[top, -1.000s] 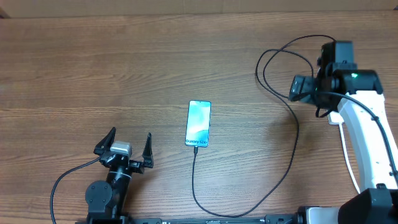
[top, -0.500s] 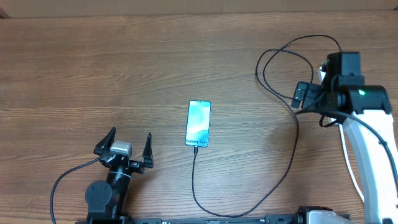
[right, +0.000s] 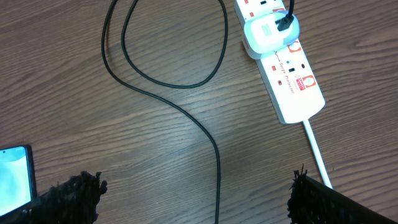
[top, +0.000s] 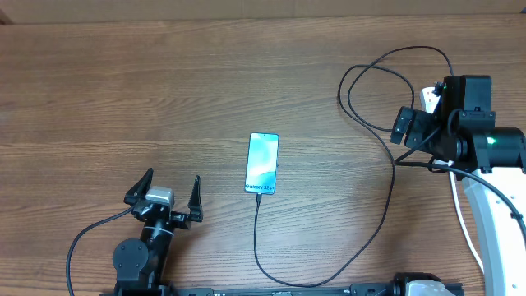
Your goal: Plug charger to phone and switch on socket
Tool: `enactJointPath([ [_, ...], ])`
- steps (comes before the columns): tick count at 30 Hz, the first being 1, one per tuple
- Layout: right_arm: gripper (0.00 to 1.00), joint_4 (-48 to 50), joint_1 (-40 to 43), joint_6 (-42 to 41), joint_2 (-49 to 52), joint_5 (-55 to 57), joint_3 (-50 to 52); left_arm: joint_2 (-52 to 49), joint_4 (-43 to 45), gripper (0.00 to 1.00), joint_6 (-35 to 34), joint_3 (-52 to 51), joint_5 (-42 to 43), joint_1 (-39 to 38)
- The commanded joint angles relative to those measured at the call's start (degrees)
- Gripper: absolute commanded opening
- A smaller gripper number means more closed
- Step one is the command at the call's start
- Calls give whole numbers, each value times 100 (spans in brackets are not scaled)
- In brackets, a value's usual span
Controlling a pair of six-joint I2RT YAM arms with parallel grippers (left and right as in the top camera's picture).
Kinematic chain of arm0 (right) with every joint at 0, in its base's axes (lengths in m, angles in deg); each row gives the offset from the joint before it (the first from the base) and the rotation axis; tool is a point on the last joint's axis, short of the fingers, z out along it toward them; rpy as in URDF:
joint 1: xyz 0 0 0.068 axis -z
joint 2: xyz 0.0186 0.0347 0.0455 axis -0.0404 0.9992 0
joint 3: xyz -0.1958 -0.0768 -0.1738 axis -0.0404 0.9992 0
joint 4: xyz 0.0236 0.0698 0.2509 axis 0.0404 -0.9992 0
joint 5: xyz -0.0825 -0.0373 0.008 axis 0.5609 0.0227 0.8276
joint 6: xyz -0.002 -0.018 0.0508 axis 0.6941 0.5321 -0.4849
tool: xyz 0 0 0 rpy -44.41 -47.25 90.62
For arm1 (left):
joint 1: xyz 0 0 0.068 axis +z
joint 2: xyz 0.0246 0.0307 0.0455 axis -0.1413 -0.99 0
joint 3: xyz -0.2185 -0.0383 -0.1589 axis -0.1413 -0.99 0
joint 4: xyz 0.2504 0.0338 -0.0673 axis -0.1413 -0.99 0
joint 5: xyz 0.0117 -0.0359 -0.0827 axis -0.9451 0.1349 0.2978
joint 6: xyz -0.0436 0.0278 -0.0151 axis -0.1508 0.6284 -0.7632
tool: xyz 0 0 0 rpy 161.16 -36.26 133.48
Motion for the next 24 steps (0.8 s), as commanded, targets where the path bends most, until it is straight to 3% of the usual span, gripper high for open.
enactJointPath([
  [1, 100, 33, -28, 9, -157, 13, -4, 66, -22, 100, 109, -22, -70, 20],
  [24, 100, 33, -28, 9, -881, 13, -2, 66, -22, 100, 107, -22, -70, 20],
])
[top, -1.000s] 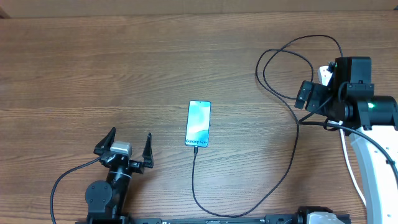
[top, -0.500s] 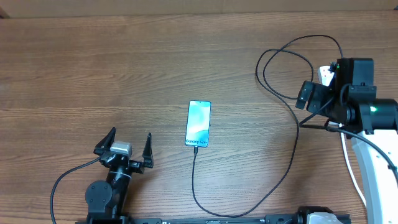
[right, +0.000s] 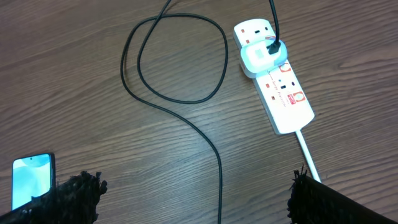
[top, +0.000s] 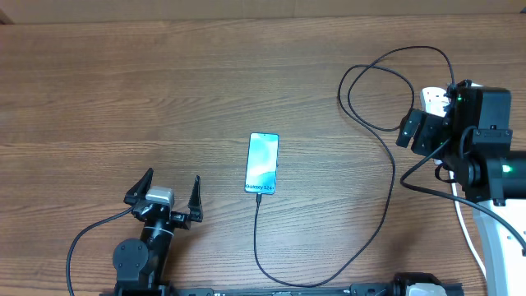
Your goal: Plug charger to phone and switch on socket
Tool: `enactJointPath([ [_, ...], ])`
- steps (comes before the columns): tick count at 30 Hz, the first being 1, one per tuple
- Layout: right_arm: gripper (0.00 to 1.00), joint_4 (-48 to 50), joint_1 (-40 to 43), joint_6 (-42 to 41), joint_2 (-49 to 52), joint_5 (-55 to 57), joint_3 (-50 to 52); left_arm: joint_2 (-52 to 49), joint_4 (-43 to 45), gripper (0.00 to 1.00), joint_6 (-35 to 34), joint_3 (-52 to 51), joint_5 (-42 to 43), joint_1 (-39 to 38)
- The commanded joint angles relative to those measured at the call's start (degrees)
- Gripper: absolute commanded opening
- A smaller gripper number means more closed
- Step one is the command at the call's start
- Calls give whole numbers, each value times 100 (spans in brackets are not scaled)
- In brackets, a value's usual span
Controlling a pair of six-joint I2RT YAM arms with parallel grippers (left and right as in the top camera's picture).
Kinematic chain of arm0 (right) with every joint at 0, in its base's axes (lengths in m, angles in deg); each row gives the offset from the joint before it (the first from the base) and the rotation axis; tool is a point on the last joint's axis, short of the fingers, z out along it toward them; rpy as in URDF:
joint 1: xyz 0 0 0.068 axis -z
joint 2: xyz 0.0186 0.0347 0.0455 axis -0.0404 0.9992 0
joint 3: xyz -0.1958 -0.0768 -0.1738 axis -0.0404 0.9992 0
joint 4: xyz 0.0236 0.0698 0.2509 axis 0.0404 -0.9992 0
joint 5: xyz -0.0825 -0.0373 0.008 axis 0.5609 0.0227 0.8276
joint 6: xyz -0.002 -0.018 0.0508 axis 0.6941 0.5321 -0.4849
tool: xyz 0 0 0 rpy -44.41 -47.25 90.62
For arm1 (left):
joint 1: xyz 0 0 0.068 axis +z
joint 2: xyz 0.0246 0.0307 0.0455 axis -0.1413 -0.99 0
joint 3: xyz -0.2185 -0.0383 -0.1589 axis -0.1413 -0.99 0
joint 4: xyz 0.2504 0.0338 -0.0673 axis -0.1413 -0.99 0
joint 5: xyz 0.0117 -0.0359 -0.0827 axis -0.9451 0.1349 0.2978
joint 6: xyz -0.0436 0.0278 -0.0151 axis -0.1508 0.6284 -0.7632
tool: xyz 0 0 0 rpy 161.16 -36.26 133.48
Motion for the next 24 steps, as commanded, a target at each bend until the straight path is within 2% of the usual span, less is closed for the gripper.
enactJointPath([
  [1, 100, 28, -28, 9, -179, 15, 0, 66, -22, 99, 109, -22, -70, 20],
  [6, 100, 28, -57, 11, -199, 17, 4, 66, -22, 100, 107, -22, -70, 20],
  [16, 100, 28, -627, 9, -197, 15, 4, 66, -22, 99, 109, -22, -70, 20],
  [24, 100, 28, -636, 11, -203, 15, 4, 66, -22, 100, 107, -22, -70, 20],
])
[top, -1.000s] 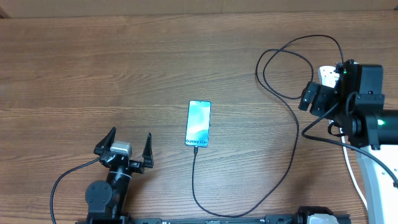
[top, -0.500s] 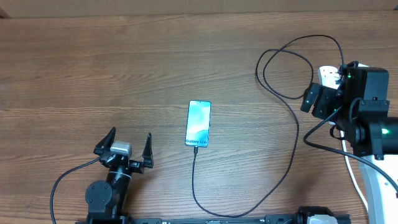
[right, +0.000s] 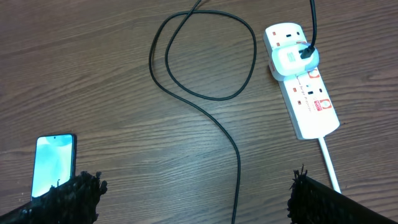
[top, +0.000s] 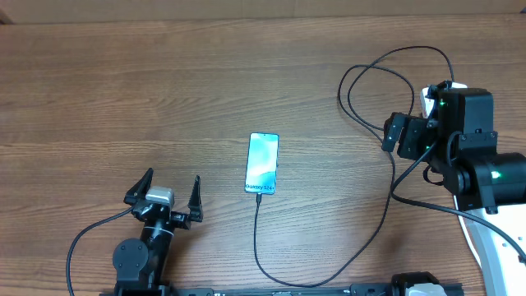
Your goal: Plug charger to phone and switch on socket
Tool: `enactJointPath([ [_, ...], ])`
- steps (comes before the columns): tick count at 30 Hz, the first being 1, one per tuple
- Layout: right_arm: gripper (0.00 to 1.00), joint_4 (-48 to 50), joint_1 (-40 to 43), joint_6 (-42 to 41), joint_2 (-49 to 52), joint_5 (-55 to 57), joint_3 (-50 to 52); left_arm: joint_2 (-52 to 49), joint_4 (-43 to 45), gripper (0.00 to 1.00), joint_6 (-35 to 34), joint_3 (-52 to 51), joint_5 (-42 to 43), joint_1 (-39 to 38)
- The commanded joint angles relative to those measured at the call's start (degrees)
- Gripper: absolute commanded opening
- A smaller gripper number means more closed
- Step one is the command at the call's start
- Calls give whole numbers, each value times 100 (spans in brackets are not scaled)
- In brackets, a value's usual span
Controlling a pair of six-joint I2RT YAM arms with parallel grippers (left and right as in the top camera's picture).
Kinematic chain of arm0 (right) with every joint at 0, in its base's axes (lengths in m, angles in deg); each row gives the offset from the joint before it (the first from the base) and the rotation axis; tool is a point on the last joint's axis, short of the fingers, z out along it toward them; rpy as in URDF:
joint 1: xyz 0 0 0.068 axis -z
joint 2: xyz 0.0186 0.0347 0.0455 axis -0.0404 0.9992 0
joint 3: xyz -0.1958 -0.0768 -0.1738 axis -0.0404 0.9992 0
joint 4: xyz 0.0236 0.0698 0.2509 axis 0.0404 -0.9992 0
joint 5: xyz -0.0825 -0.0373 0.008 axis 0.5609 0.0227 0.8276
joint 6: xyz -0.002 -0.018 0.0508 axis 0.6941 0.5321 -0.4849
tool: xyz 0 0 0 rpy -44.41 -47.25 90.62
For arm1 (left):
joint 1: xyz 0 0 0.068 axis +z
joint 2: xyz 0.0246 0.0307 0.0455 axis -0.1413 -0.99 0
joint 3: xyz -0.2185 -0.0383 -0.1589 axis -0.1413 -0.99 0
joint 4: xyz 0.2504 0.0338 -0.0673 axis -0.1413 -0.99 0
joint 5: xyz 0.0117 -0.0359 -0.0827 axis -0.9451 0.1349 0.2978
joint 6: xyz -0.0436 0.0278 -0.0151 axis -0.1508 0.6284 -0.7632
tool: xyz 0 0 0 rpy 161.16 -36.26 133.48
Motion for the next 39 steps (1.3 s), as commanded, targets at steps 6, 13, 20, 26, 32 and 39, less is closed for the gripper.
enactJointPath([
  [6, 100, 31, -33, 9, -151, 15, 4, 66, -22, 100, 107, -22, -70, 20],
  [13, 100, 31, -33, 11, -216, 15, 4, 66, -22, 100, 107, -22, -70, 20],
  [20, 100, 35, -35, 11, -391, 42, 4, 66, -22, 100, 109, -22, -70, 20],
  [26, 100, 205, -35, 11, -540, -125, 74, 66, -22, 100, 107, -22, -70, 20],
  [32, 100, 1770, -37, 9, -789, -557, 1056, 66, -22, 99, 107, -22, -70, 20],
  [39, 100, 4256, -404, 9, -1231, -826, 2758, 66, -22, 99, 107, -22, -70, 20],
])
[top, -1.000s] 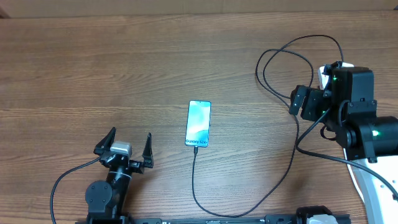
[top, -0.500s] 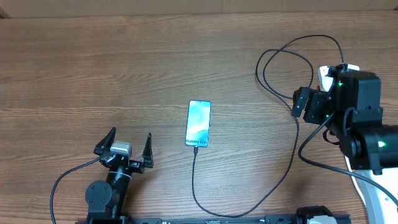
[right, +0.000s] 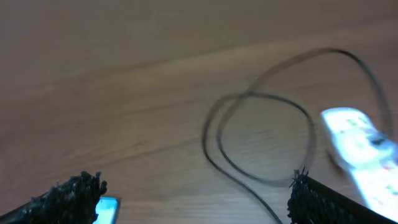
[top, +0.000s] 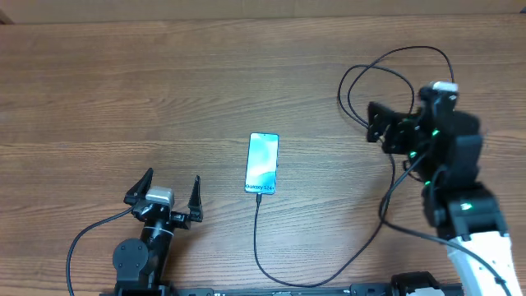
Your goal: Plug charger to phone and switch on socket
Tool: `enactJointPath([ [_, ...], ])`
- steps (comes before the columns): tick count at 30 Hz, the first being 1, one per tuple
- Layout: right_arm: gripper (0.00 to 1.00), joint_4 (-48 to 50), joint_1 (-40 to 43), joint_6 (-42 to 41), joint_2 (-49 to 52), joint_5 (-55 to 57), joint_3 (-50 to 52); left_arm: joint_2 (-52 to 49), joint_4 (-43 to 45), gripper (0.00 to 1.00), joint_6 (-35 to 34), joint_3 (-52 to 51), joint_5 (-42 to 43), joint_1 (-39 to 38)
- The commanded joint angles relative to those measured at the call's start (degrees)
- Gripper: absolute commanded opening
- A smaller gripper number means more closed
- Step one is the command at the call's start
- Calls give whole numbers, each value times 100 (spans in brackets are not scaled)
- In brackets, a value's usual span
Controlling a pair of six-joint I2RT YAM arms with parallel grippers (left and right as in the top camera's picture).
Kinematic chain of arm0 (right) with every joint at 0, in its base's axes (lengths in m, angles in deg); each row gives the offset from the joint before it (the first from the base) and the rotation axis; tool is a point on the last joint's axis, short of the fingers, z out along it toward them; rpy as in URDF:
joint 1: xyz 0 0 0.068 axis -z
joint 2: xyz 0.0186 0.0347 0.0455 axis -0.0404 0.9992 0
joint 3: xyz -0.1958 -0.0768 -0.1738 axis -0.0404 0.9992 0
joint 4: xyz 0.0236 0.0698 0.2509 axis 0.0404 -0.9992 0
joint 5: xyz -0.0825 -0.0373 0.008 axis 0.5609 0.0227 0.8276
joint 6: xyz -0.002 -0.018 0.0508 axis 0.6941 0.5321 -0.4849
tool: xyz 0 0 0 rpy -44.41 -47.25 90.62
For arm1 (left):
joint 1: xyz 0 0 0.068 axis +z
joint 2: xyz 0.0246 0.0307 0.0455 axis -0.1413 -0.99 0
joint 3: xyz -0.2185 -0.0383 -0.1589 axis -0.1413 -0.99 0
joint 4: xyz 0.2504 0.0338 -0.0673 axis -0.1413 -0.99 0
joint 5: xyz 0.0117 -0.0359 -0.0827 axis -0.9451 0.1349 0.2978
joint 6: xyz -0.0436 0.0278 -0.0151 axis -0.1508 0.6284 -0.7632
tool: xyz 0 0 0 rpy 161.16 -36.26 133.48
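The phone lies face up mid-table with its screen lit, and its corner peeks in beside my right wrist's left finger. A black charger cable runs from the phone's bottom edge, curves right and loops toward the white socket strip. That strip is blurred in the wrist view and almost hidden under my right arm from overhead. My right gripper hangs open and empty over the cable loops, left of the strip. My left gripper rests open at the front left.
The cable's long slack crosses the table between the phone and my right arm. The strip's own white lead runs toward the front right under the arm.
My right gripper has shifted left, away from the strip. Its wrist view is now blurred, with the strip at the right edge and the phone barely showing. The left arm is unchanged.
My right gripper was open close over the socket strip, with the white charger plug in it. At each later moment the wrist view showed the strip smaller and further right. The gripper is now over the cable loops. Phone, cable and left arm stayed put.
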Motion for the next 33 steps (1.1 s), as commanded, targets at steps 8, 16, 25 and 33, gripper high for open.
enactJointPath([
  [8, 100, 1814, -476, 11, -501, -184, 1532, 61, -20, 100, 109, -22, -68, 20],
  [16, 100, 1314, -476, 13, -538, -136, 1550, 61, -20, 100, 107, -22, -68, 20],
  [25, 100, 2387, -476, 13, -557, 181, 1550, 61, -20, 100, 107, -22, -68, 20],
  [33, 100, 2859, -474, 15, -817, 166, 1554, 61, -20, 100, 107, -22, -68, 20],
])
